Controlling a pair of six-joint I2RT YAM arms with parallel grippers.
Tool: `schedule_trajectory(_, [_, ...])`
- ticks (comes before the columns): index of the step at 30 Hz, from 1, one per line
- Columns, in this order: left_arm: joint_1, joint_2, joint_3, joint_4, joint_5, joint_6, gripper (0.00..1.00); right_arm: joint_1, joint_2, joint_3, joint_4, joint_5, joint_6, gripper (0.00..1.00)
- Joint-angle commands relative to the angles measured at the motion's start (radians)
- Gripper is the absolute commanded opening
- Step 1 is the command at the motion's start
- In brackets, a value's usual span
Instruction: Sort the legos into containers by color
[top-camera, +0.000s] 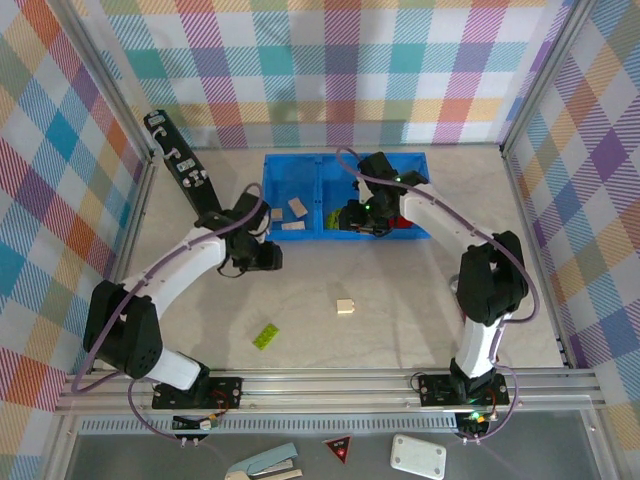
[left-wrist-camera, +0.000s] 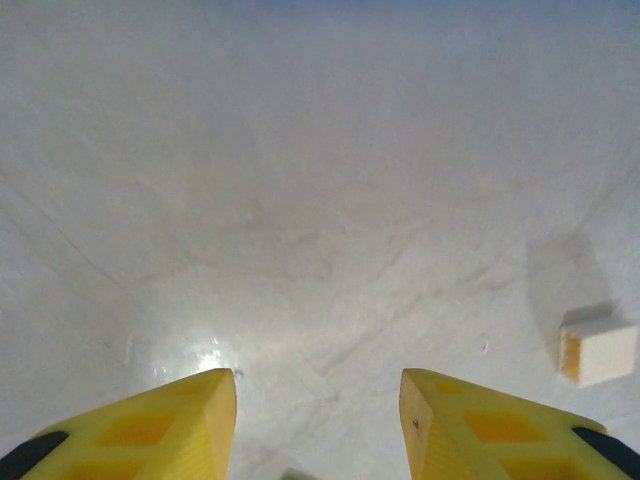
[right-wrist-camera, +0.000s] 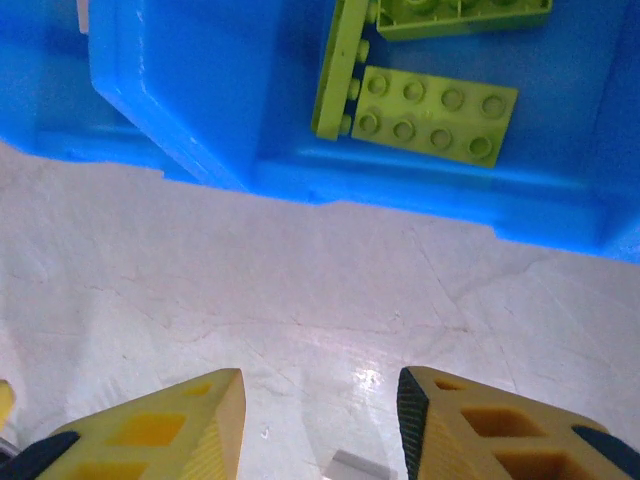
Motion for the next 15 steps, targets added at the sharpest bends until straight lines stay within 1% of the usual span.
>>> schedule_trajectory(1, [-0.056,-0.062,-0.059,-0.050,-0.071,-0.079,0.48,-0.004,-0.053,-0.041,0.037,-0.022,0.012,0.46])
schedule_trajectory(8, [-0.194,-0.145,-0.209,-0.067,-0.110,-0.193,0.51,-0.004,-0.116,-0.132,0.074,-0.031,0.016,0.46])
schedule_trajectory(15, [-0.291,-0.204,-0.318,-0.056,-0.125,-0.288,0.54,-0.003,-0.158,-0.203,0.099,-0.038,0.024,0.46])
